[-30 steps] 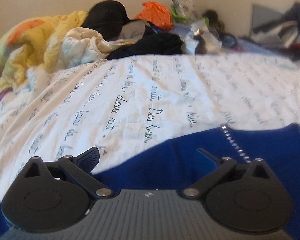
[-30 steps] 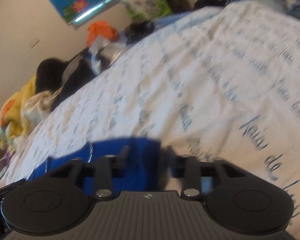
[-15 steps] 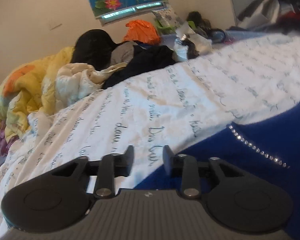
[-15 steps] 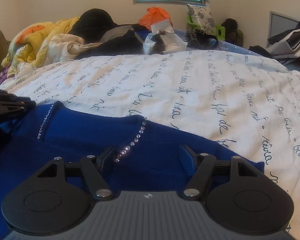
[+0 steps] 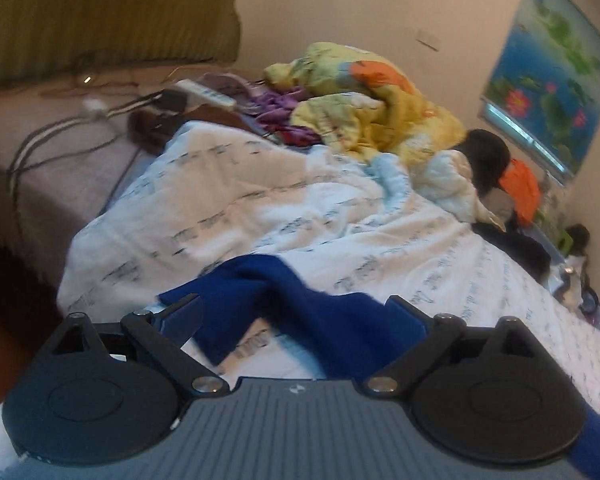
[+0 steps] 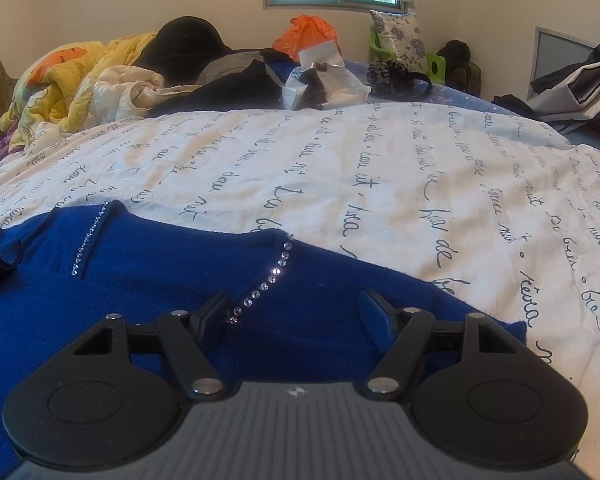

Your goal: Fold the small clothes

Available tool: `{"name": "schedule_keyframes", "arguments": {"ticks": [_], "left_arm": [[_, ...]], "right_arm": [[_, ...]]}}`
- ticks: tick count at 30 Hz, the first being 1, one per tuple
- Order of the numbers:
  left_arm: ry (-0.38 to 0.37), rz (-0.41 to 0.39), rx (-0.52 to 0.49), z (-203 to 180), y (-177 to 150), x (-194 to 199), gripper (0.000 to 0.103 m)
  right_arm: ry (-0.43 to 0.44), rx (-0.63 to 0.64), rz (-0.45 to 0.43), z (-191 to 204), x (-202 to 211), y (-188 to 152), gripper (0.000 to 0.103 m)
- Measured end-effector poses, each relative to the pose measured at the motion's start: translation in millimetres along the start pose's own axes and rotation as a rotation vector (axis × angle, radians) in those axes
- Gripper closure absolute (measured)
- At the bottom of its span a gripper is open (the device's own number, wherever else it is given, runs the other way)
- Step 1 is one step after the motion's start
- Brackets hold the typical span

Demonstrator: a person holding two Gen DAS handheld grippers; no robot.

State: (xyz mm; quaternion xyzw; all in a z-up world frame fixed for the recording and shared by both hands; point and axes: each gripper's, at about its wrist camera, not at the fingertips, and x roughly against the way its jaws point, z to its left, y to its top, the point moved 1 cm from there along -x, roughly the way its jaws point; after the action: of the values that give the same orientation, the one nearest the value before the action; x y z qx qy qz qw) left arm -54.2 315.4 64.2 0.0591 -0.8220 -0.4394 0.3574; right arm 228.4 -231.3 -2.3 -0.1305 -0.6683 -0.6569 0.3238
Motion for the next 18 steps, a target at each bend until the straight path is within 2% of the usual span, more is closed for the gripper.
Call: {"name": "schedule_keyframes", "arguments": {"ticks": [2, 3, 4, 5, 7, 8, 9, 10, 11, 13, 14, 16, 17, 18], "left_arm": [[-0.017, 0.036, 0.084, 20.3, 1.8, 4.3, 0.008], [-0.027, 0.04, 0.106, 27.2, 2.1, 7.1, 0.007], [-0.039, 0.042, 0.118, 31.1, 2.9, 8.8, 0.005], [-0.058, 0.051, 0.128, 32.6, 4.4, 7.7, 0.004], [-0.097, 0.1, 0.177, 32.1, 5.2, -3.8, 0.004], [-0.124, 0.132, 0.219, 32.1, 6.5, -10.7, 0.004], [-0.174, 0.168, 0.265, 30.5, 7.0, -16.4, 0.004], [-0.222, 0.195, 0.301, 25.9, 5.7, -21.8, 0.004], [-0.249, 0.202, 0.316, 21.2, 2.6, -27.6, 0.004], [-0.249, 0.194, 0.298, 9.8, -0.3, -35.4, 0.004], [-0.24, 0.199, 0.296, 6.7, -1.9, -40.0, 0.004], [-0.245, 0.228, 0.319, 6.7, -5.1, -48.9, 0.004], [-0.252, 0.238, 0.331, 8.1, -6.2, -52.0, 0.004], [-0.253, 0.243, 0.338, 9.6, -6.8, -54.5, 0.004]], "right_arm": [[-0.037, 0.01, 0.023, 5.9, -1.0, 4.2, 0.026], [-0.078, -0.011, 0.068, 13.8, 0.5, 13.2, 0.025], [-0.062, -0.076, 0.081, 22.2, 6.4, 22.2, 0.024], [0.041, -0.156, 0.061, 31.5, 15.4, 29.8, 0.024], [0.37, -0.342, 0.065, 55.1, 21.4, 38.1, 0.019], [0.528, -0.423, 0.117, 72.2, 14.2, 38.1, 0.013], [0.648, -0.481, 0.194, 93.9, 2.2, 36.5, 0.012], [0.694, -0.508, 0.255, 114.5, -9.2, 34.7, 0.012], [0.694, -0.507, 0.291, 133.1, -18.8, 34.5, 0.012], [0.65, -0.463, 0.308, 167.9, -34.8, 37.9, 0.012], [0.671, -0.467, 0.327, 182.3, -40.1, 39.2, 0.011], [0.85, -0.459, 0.387, 209.3, -41.7, 41.6, 0.012], [0.909, -0.442, 0.384, 217.7, -35.0, 42.1, 0.012], [0.91, -0.411, 0.363, 220.2, -27.0, 42.4, 0.012]]}}
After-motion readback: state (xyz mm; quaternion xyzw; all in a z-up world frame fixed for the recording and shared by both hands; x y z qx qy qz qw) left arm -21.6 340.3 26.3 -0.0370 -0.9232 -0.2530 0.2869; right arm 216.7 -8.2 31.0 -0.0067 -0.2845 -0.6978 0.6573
